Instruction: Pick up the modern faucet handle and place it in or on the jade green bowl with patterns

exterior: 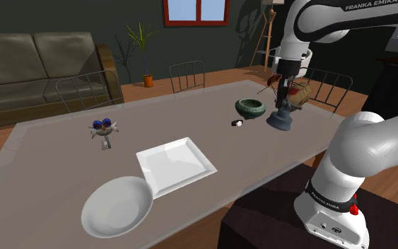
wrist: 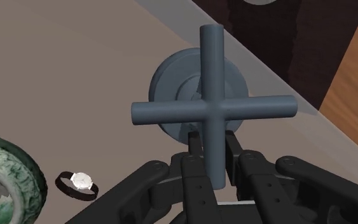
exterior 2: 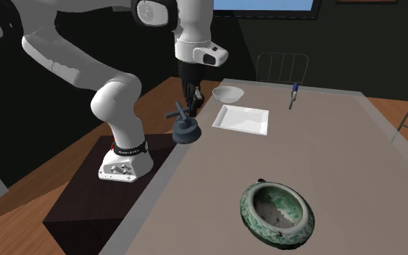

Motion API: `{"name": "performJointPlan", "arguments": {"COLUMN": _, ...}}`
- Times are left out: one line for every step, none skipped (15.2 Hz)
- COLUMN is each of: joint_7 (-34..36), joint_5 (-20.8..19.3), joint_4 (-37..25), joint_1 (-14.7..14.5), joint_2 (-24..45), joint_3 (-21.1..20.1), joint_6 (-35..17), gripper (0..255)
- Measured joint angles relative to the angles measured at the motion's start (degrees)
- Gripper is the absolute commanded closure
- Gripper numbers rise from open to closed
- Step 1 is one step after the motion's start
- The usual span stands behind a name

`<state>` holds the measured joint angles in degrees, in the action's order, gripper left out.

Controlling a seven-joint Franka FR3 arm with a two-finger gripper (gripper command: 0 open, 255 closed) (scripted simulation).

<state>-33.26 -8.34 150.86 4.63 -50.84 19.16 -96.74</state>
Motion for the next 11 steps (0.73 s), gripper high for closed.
{"name": "performJointPlan", "arguments": {"joint_7": 0.0, "joint_5": 0.1, "joint_4": -0.8, "joint_1": -0.1, "joint_2": 0.3, "joint_3": 0.0, "joint_6": 0.6, "gripper": 255}}
{"name": "performJointPlan", "arguments": {"joint_7": 0.0, "joint_5": 0.2, "joint_4": -1.4, "joint_1": -0.1, "joint_2": -0.1, "joint_3": -0.3, "joint_6": 1.5, "gripper": 255}}
{"name": "performJointPlan", "arguments": {"joint_7": 0.1, "joint_5": 0.4, "joint_4": -2.1, "joint_1": -0.1, "joint_2": -0.1, "joint_3": -0.4, "joint_6": 2.2, "gripper": 255}}
{"name": "performJointPlan", "arguments": {"joint_7": -0.3, "joint_5": 0.2, "joint_4": -3.1, "joint_1": -0.3, "joint_2": 0.9, "joint_3": 0.0, "joint_6": 2.2, "gripper": 255}}
{"name": "performJointPlan", "arguments": {"joint_7": -1.1, "joint_5": 0.0, "joint_4": -4.4, "joint_1": -0.5, "joint_2": 2.9, "joint_3": 0.9, "joint_6": 1.4, "gripper": 255}}
{"name": "performJointPlan", "arguments": {"joint_7": -1.5, "joint_5": 0.1, "joint_4": -6.3, "joint_1": -1.1, "joint_2": 5.2, "joint_3": 1.5, "joint_6": 1.0, "gripper": 255}}
{"name": "performJointPlan", "arguments": {"joint_7": -2.2, "joint_5": 0.0, "joint_4": -8.1, "joint_1": -1.4, "joint_2": 7.3, "joint_3": 2.4, "joint_6": 0.6, "gripper": 255}}
{"name": "performJointPlan", "arguments": {"joint_7": -3.0, "joint_5": 0.1, "joint_4": -10.3, "joint_1": -1.9, "joint_2": 9.7, "joint_3": 3.2, "joint_6": 0.3, "gripper": 255}}
{"name": "performJointPlan", "arguments": {"joint_7": -4.0, "joint_5": 0.1, "joint_4": -12.3, "joint_1": -2.2, "joint_2": 12.0, "joint_3": 4.3, "joint_6": -0.1, "gripper": 255}}
{"name": "performJointPlan", "arguments": {"joint_7": -4.7, "joint_5": 0.3, "joint_4": -14.2, "joint_1": -2.8, "joint_2": 14.6, "joint_3": 5.1, "joint_6": -0.8, "gripper": 255}}
{"name": "performJointPlan", "arguments": {"joint_7": -5.6, "joint_5": 0.5, "joint_4": -16.1, "joint_1": -3.2, "joint_2": 16.8, "joint_3": 6.0, "joint_6": -1.1, "gripper": 255}}
